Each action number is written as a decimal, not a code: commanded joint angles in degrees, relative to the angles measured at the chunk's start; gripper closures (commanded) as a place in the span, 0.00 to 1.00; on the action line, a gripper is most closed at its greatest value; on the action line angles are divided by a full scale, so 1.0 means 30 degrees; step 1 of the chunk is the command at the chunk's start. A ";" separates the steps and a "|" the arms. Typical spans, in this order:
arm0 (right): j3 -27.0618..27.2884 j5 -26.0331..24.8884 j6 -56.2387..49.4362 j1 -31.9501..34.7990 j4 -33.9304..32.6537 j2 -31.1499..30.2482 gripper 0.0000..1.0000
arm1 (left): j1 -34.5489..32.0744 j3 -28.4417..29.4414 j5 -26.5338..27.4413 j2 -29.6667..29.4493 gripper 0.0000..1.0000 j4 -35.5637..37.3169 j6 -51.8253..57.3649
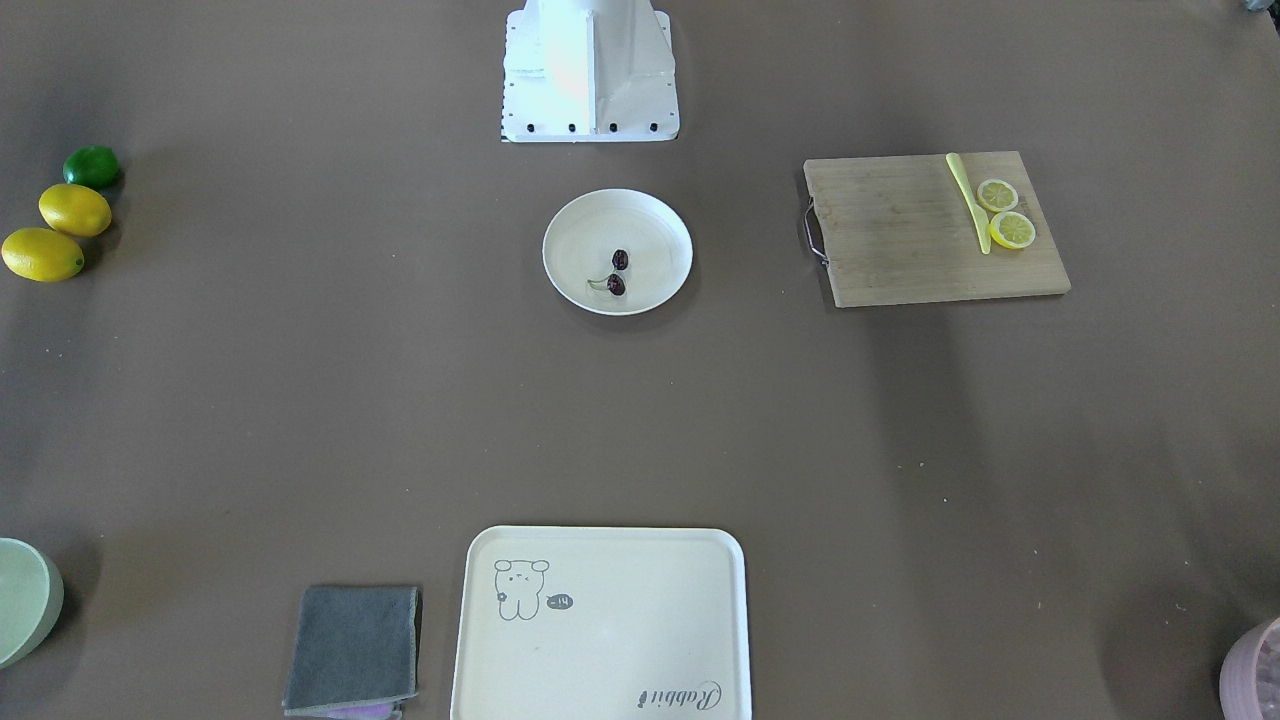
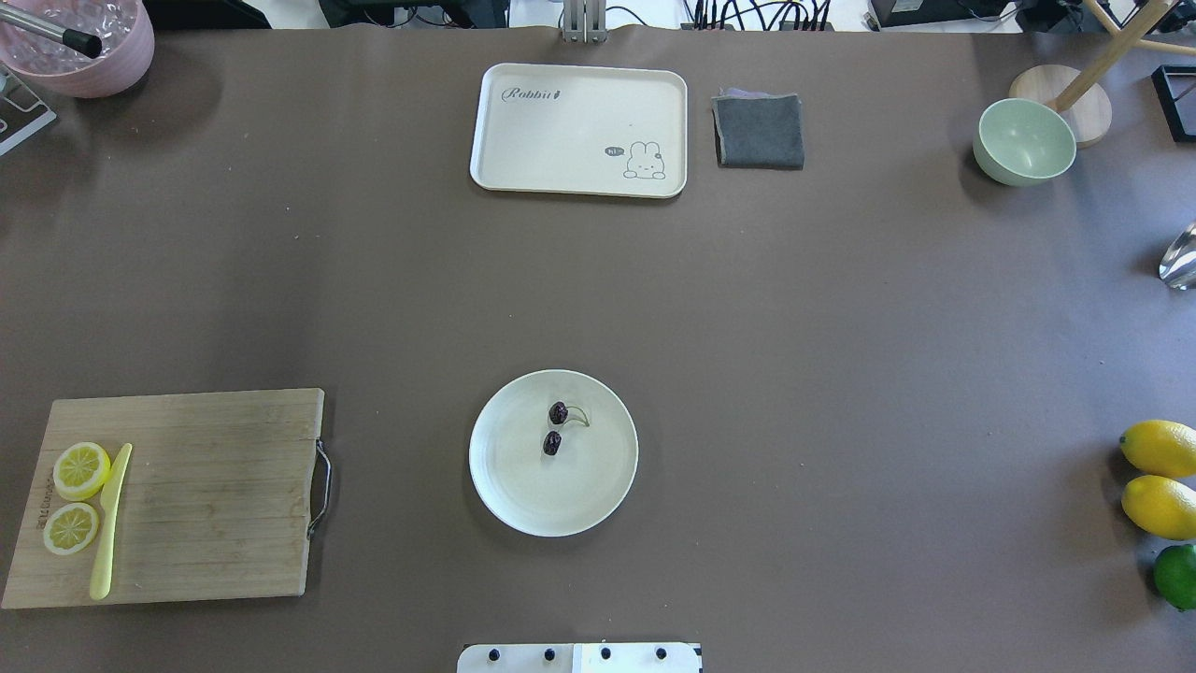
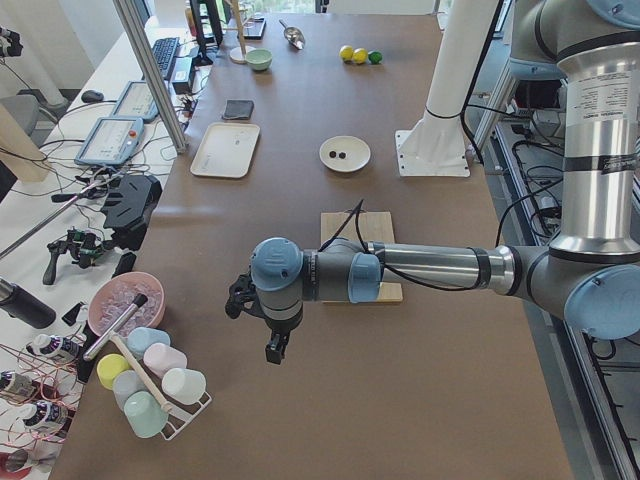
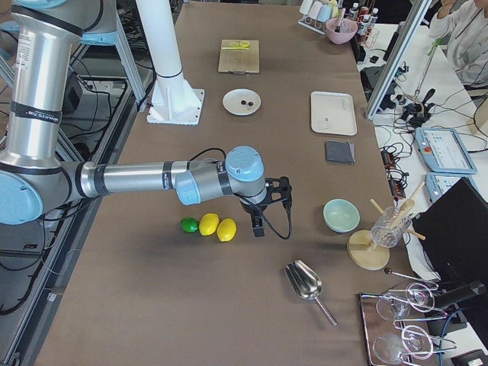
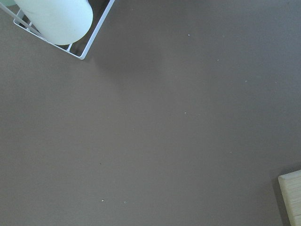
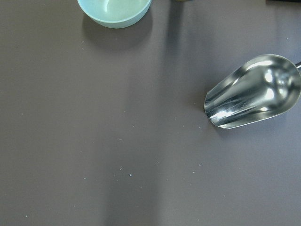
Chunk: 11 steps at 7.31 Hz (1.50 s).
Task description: Place red cherry on plate
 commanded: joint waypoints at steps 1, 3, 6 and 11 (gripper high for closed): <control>-0.0163 -0.0258 -0.0254 0.0144 0.0000 -0.0064 0.00 | -0.0010 -0.0138 0.0023 0.0191 0.02 -0.0039 -0.0027; -0.0310 -0.0435 -0.0254 0.0405 0.0000 0.0023 0.00 | -0.0039 0.0129 -0.0006 0.0482 0.02 -0.0039 0.0002; -0.0282 -0.0755 -0.0225 0.0557 -0.0293 0.0314 0.00 | -0.0504 -0.1155 0.0110 0.0486 0.02 0.0019 0.0031; -0.0515 -0.0844 -0.1192 0.0086 -0.0205 0.0049 0.00 | -0.0391 -0.0777 -0.0091 0.0194 0.02 -0.0039 0.0147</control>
